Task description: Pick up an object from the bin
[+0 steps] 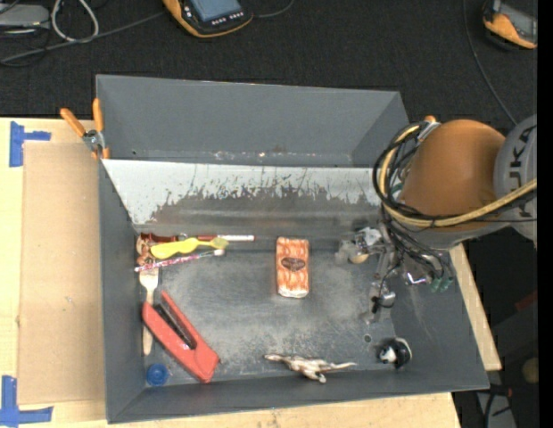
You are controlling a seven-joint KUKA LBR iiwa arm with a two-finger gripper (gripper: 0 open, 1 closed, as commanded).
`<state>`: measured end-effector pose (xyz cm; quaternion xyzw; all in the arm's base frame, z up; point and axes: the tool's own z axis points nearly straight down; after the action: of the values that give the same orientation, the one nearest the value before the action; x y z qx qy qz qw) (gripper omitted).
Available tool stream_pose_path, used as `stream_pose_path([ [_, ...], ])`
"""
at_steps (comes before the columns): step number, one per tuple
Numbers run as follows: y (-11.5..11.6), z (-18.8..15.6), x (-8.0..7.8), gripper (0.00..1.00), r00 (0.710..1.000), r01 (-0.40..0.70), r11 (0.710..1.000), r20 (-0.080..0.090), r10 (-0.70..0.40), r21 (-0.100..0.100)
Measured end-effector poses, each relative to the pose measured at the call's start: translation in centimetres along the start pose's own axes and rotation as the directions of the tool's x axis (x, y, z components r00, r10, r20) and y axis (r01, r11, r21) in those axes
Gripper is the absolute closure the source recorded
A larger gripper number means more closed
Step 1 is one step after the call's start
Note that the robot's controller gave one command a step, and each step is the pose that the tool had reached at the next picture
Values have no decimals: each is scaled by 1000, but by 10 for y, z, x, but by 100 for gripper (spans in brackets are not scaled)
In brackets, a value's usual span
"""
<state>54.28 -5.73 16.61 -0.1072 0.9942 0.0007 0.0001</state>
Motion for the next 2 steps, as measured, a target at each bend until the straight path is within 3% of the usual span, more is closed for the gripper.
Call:
stream_pose_path([
  [1, 15, 20, -22, 0, 977, 214, 977, 1, -214, 2],
  [2, 16, 26, -38, 0, 961, 275, 961, 2, -275, -1],
])
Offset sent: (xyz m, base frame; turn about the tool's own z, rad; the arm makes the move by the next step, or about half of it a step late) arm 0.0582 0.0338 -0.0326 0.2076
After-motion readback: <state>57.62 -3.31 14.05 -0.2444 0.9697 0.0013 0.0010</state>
